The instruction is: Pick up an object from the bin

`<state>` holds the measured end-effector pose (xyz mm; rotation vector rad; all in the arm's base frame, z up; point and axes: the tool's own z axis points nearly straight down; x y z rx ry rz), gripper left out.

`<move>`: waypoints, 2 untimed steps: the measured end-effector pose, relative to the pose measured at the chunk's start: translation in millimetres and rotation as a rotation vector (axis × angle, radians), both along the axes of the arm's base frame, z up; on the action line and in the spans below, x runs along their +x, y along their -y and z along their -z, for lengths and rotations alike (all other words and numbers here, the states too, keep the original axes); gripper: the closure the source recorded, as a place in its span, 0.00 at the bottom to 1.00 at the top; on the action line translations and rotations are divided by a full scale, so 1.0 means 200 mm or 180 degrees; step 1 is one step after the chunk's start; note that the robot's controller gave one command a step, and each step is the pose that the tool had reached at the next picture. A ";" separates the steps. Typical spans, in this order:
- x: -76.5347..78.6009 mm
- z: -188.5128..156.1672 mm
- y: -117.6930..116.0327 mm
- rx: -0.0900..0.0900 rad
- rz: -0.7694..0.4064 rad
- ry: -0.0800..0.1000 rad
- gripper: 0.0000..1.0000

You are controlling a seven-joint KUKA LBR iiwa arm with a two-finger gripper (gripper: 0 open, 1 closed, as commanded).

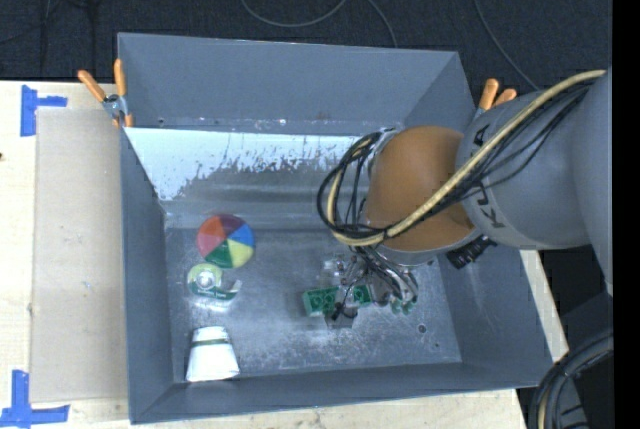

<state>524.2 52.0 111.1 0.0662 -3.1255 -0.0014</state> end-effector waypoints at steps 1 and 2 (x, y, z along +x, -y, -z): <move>0.10 -0.15 0.01 0.0004 0.0081 0.0056 1.00; 0.06 -0.33 0.12 -0.0001 0.0051 -0.0015 1.00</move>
Offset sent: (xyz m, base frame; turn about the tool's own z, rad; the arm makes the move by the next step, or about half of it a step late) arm 0.0079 -0.0465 0.1196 -0.0007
